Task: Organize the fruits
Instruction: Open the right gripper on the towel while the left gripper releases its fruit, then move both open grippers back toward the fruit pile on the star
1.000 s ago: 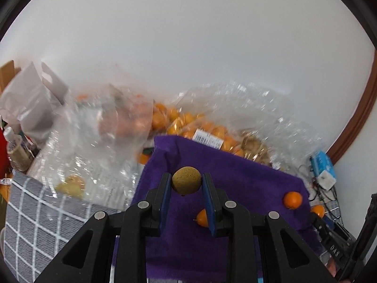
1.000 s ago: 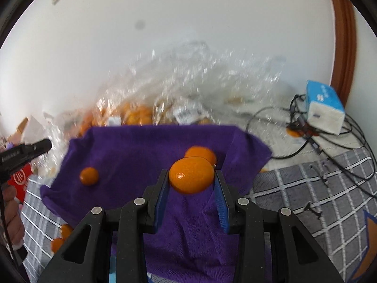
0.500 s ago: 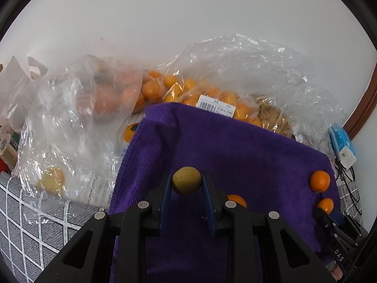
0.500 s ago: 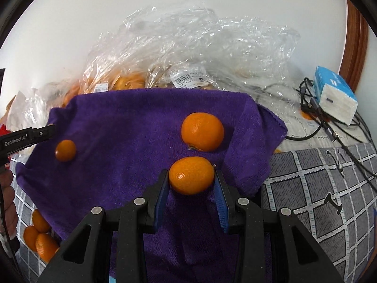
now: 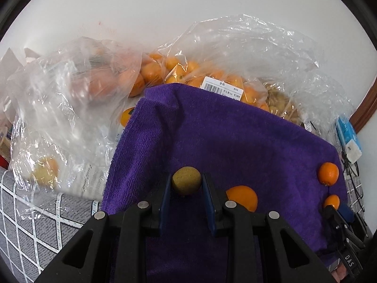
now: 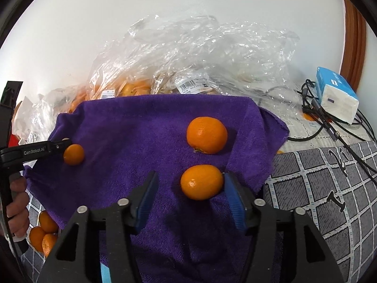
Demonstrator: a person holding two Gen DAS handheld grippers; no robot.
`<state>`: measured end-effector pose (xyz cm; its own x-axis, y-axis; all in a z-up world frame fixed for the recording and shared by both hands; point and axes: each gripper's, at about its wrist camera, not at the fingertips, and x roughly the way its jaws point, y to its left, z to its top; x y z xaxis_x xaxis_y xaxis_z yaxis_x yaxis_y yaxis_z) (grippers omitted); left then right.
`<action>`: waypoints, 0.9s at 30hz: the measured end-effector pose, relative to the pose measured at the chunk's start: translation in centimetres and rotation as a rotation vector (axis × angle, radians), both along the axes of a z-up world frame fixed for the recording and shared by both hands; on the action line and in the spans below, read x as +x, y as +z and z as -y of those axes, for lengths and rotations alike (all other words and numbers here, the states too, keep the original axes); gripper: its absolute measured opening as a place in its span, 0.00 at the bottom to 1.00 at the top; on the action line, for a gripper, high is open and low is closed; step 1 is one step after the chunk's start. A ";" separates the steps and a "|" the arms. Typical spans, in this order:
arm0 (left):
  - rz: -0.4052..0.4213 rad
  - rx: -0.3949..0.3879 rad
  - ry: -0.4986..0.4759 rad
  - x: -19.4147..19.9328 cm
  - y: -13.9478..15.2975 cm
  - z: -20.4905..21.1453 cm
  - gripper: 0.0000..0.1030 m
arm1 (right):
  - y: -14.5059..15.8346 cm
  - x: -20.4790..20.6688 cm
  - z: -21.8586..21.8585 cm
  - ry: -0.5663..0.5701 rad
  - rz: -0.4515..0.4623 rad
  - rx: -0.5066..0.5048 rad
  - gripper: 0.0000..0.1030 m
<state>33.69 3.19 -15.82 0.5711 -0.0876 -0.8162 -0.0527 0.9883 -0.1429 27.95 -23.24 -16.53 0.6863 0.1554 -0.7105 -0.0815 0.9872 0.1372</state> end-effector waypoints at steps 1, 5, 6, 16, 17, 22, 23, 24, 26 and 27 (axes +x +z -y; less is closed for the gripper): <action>-0.003 0.000 0.000 0.1 -0.1 0.1 0.25 | 0.0 0.0 -0.1 0.000 0.002 -0.009 0.60; 0.005 -0.001 0.000 0.1 0.3 0.1 0.36 | 0.1 -0.3 -0.2 -0.007 0.008 -0.028 0.62; 0.013 0.000 0.000 -0.1 0.6 0.1 0.39 | 0.3 -0.4 -0.2 -0.015 0.014 -0.032 0.62; 0.102 -0.013 -0.001 -1.4 4.2 -0.3 0.42 | 3.1 -2.1 -0.1 -0.048 0.071 -0.056 0.62; 0.112 -0.023 -0.001 -1.6 4.6 -0.5 0.42 | 3.4 -2.4 -0.1 -0.054 0.069 -0.061 0.62; 0.137 -0.080 -0.039 -2.9 7.0 -0.3 0.42 | 5.1 -4.9 0.1 -0.092 0.087 -0.087 0.62; 0.144 -0.075 -0.044 -3.3 7.5 0.0 0.42 | 5.4 -5.5 0.1 -0.091 0.079 -0.082 0.62; 0.156 -0.067 -0.051 -3.7 8.1 0.3 0.42 | 5.7 -6.0 0.2 -0.083 0.067 -0.070 0.62; 0.181 -0.050 -0.072 -4.6 9.5 0.7 0.42 | 6.1 -7.4 0.4 -0.062 0.051 -0.036 0.62; 0.192 -0.042 -0.078 -5.0 9.9 0.8 0.42 | 6.2 -8.0 0.3 -0.053 0.051 -0.029 0.62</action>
